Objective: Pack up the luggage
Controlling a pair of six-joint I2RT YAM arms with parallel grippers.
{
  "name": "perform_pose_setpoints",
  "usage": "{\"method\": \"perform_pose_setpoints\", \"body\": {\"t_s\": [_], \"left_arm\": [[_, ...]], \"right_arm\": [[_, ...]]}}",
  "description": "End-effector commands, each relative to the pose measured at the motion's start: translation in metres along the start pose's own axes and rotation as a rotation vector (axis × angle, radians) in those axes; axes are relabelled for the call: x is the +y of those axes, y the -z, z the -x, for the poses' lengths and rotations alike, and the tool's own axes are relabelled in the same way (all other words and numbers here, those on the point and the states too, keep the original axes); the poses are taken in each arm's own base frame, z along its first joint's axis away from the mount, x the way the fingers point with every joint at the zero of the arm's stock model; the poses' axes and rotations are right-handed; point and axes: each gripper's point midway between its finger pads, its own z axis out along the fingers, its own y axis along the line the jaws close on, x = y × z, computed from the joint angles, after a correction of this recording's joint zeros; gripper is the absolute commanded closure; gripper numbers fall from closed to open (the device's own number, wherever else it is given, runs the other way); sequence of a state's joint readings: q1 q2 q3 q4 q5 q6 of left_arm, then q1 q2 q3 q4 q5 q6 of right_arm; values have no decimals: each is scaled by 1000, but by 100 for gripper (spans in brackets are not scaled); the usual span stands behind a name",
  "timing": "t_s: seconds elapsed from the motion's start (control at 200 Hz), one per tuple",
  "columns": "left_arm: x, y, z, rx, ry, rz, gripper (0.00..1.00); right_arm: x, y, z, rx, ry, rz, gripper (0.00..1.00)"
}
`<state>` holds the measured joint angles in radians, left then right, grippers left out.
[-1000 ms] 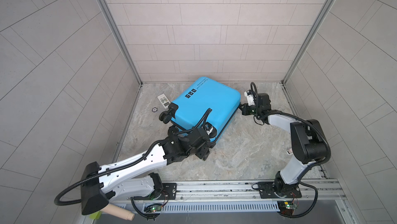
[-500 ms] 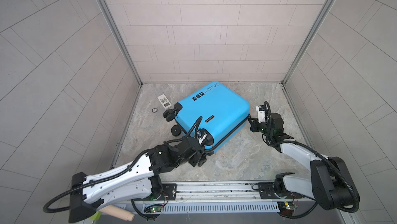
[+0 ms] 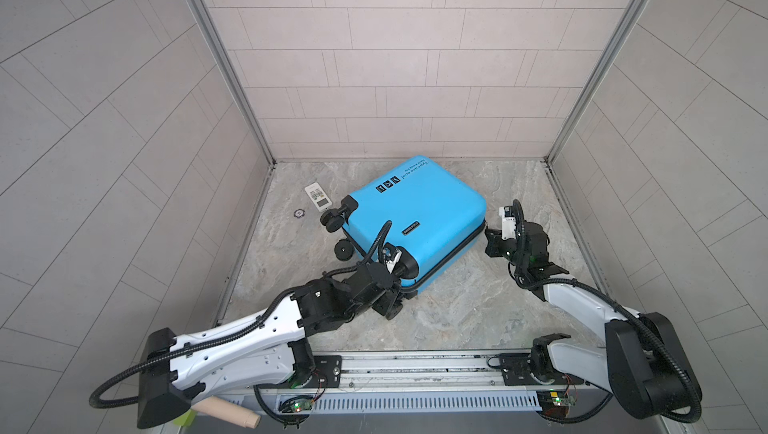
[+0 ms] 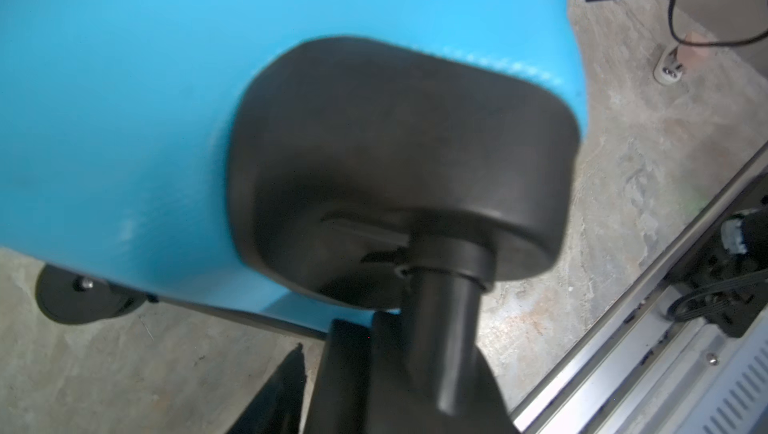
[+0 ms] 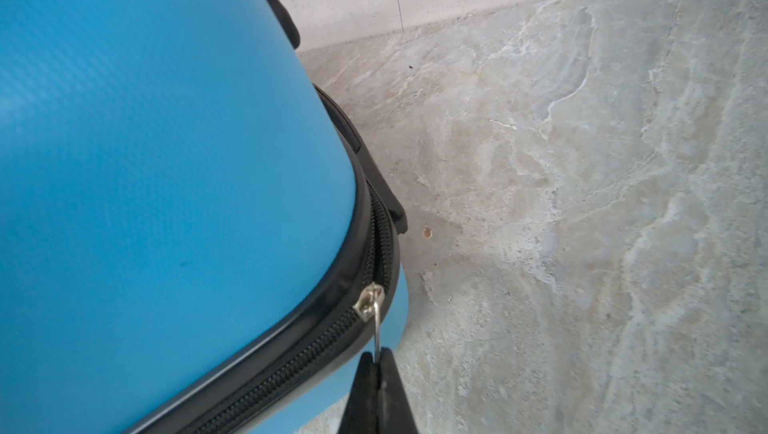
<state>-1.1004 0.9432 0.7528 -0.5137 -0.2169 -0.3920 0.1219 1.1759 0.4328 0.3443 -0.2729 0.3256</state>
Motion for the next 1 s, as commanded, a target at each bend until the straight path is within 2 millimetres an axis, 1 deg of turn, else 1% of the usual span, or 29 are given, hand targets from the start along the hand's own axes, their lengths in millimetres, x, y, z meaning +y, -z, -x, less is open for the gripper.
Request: {"method": "perform_pose_setpoints", "body": {"t_s": [0.0, 0.01, 0.025, 0.05, 0.06, 0.16, 0.25, 0.275, 0.28, 0.295, 0.38, 0.47, 0.545, 0.595, 0.655, 0.706, 0.756, 0.846, 0.931, 0.996], "left_arm": [[3, 1, 23, -74, 4, 26, 75], [3, 2, 23, -76, 3, 24, 78], [3, 1, 24, -75, 2, 24, 87], [2, 2, 25, -78, 1, 25, 99], [3, 2, 25, -79, 3, 27, 100], [5, 9, 26, -83, 4, 30, 100], [10, 17, 23, -63, -16, 44, 100], [12, 19, 20, -55, -24, 51, 100], [13, 19, 20, -53, -26, 53, 100], [14, 20, 18, -47, -30, 55, 100], [16, 23, 9, -18, -48, 55, 100], [14, 23, -1, 15, -58, 30, 100], [14, 21, -10, 46, -67, 22, 100], [10, 19, -16, 68, -76, -5, 100], [5, 18, -21, 89, -82, -34, 100], [1, 17, -24, 106, -88, -51, 100], [-1, 18, -26, 122, -95, -68, 100], [-5, 19, -30, 137, -100, -95, 100], [-11, 21, -33, 147, -106, -131, 100], [-14, 23, -35, 152, -122, -144, 100]], "right_arm": [[-11, 1, 14, -33, -1, -68, 100], [-12, 1, 14, -31, -1, -70, 100], [-12, 1, 14, -30, 0, -73, 100], [-12, 0, 16, -29, 2, -78, 100], [-13, 0, 17, -29, 2, -82, 100], [-21, -5, 26, -18, 22, -130, 100], [-29, -14, 40, -8, 55, -157, 100], [-34, -17, 37, 9, 44, -163, 100], [-34, -18, 43, -2, 42, -162, 100], [-35, -19, 50, -14, 33, -163, 100], [-50, -29, 60, -39, -20, -181, 100], [-54, -38, 77, -91, -25, -183, 100], [-53, -43, 97, -164, -10, -171, 100], [-56, -48, 111, -197, -6, -172, 100], [-64, -59, 125, -194, -17, -169, 100], [-65, -68, 138, -175, -6, -154, 100], [-71, -75, 144, -154, 12, -170, 100], [-86, -79, 155, -148, 8, -194, 100], [-98, -82, 160, -143, -4, -203, 100], [-108, -84, 159, -131, -12, -220, 100]]}}
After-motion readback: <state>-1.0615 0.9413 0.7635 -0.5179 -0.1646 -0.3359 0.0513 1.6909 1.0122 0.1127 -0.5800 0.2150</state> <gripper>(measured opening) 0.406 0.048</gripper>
